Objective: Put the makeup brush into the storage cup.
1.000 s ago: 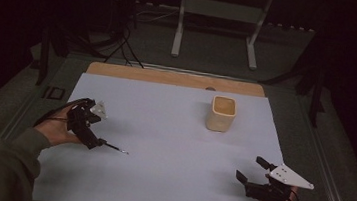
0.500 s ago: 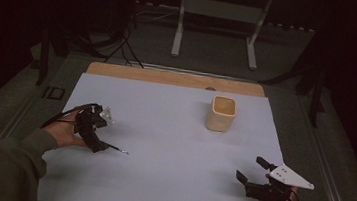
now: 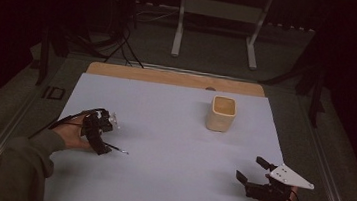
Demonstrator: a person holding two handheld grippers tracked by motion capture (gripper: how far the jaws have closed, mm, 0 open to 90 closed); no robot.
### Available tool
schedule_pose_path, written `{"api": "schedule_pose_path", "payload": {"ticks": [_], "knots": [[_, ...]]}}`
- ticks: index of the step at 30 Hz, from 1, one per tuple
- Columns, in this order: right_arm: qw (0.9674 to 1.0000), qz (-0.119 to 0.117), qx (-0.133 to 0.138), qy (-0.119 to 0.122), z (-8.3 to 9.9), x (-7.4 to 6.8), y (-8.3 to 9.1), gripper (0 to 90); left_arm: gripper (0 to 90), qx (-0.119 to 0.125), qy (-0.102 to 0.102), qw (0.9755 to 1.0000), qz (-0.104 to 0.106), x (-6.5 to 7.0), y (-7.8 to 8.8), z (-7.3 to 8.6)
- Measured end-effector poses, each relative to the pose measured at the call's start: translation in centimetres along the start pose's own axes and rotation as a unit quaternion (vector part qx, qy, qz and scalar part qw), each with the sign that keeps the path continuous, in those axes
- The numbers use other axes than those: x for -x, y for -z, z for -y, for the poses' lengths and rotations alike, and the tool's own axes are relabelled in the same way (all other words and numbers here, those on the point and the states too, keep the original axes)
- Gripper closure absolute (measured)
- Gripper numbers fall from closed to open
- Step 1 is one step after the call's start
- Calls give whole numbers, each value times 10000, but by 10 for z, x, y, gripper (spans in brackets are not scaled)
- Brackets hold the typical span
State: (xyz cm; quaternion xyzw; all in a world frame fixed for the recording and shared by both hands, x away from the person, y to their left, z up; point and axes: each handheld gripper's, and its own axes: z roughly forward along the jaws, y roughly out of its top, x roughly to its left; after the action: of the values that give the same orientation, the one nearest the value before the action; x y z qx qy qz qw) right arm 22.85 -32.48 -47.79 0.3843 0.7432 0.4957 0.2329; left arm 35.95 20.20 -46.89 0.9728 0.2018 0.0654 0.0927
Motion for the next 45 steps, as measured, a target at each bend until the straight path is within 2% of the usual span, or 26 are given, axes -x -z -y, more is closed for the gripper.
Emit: {"api": "schedule_pose_path", "payload": {"ticks": [4, 6, 8, 9, 10, 11, 12, 14, 15, 16, 17, 18, 21, 23, 26, 32, 40, 45], "knots": [[10000, -4, -4, 5, 0, 0, 0, 96, 157, -98, -58, 9999, -1, -1, -4, -2], [10000, -14, -9, 4, 0, 0, 0, 96, 195, -258, -136, 9996, 37, -2, -8, -2], [10000, -17, -16, 2, 0, 0, 0, 96, 230, -263, -169, 9995, 58, -2, -10, -3], [10000, -22, -18, 4, 0, 0, 0, 96, 341, -287, -186, 9994, 100, -3, -11, -3], [10000, -22, -18, 4, 0, 0, 0, 96, 341, -315, -244, 9991, 147, -3, -12, -4], [10000, -24, -19, 2, 0, 0, -1, 96, 464, -356, -250, 9989, 191, -3, -14, -4], [10000, -25, -24, 3, 0, 0, -1, 96, 519, -423, -290, 9984, 249, -3, -16, -5], [10000, -29, -33, -2, 0, 0, -1, 96, 647, -557, -329, 9964, 544, -2, -18, -8], [10000, -29, -33, -2, 0, 0, -1, 96, 718, -557, -329, 9964, 544, -2, -18, -8], [10000, -30, -33, -2, 0, 0, -1, 96, 718, -557, -329, 9964, 544, -2, -18, -8], [10000, -30, -33, -2, 0, 0, -1, 96, 718, -663, -396, 9949, 642, 2, -17, -9], [10000, -37, -35, -6, 0, 0, -1, 96, 862, -686, -417, 9949, 604, 3, -17, -10], [10000, -39, -35, 2, 0, 0, 0, 96, 865, -626, -361, 9957, 586, 2, -15, -9], [10000, -35, -29, -3, 0, 0, 0, 96, 865, -375, -235, 9972, 608, 0, -10, -8], [10000, -28, -42, -13, 1, 0, -1, 96, 865, -96, -115, 9976, 676, -3, -1, -6], [10000, -30, -42, -5, 1, 0, -1, 96, 865, -45, -92, 9979, 633, -5, 5, -4], [10000, -27, -40, -17, 1, 1, -1, 96, 864, 248, -7, 9983, 527, -9, 16, 0], [10000, -22, -37, -15, 1, 1, -1, 96, 864, 517, 169, 9979, 359, -14, 30, 5]]}}
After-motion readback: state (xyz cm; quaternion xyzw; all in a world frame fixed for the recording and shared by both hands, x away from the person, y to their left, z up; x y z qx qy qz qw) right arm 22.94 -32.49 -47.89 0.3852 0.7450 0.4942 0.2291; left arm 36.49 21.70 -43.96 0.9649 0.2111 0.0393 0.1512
